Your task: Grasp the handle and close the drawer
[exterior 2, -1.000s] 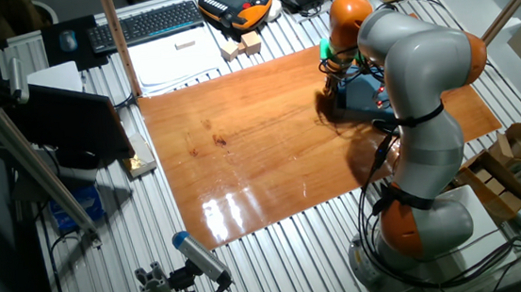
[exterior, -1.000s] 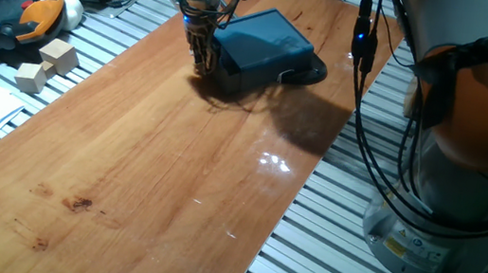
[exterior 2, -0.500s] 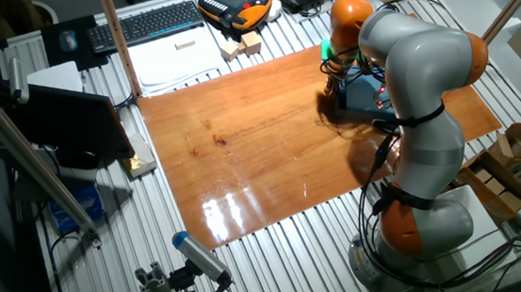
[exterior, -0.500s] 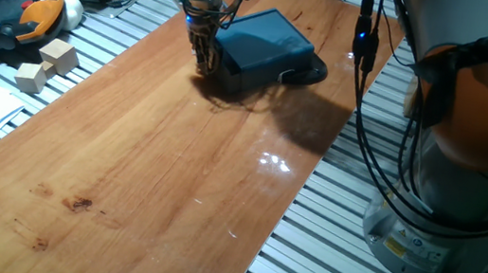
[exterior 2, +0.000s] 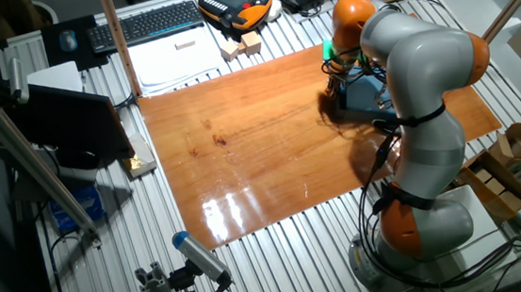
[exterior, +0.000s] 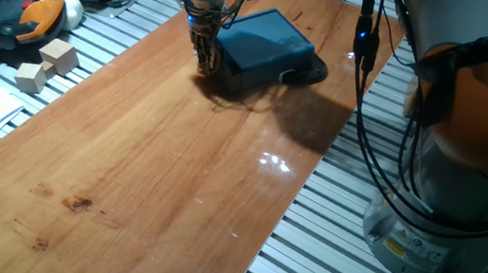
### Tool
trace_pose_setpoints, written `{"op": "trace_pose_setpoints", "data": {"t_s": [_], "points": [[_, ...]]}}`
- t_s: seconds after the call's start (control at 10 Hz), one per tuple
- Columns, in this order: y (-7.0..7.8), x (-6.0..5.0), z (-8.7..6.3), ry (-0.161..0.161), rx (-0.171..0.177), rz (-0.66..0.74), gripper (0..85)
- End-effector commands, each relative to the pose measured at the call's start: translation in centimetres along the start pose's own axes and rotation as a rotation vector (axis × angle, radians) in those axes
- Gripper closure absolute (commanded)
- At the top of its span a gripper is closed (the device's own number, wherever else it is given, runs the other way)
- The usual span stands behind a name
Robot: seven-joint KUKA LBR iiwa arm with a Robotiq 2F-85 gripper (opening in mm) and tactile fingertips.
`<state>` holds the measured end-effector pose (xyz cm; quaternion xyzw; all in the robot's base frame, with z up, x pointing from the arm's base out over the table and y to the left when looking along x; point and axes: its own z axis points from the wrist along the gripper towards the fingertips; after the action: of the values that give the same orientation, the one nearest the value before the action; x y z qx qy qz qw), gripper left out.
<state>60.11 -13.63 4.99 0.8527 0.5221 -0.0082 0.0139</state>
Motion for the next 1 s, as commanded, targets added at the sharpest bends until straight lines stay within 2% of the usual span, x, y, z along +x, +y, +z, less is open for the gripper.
{"op": "trace_pose_setpoints", "data": {"t_s": [0.0,0.9], "points": [[0.01,-0.04,-0.01,0.001,-0.001,0.0,82.7],[-0.01,-0.77,-0.02,0.002,-0.004,0.006,82.7]]}}
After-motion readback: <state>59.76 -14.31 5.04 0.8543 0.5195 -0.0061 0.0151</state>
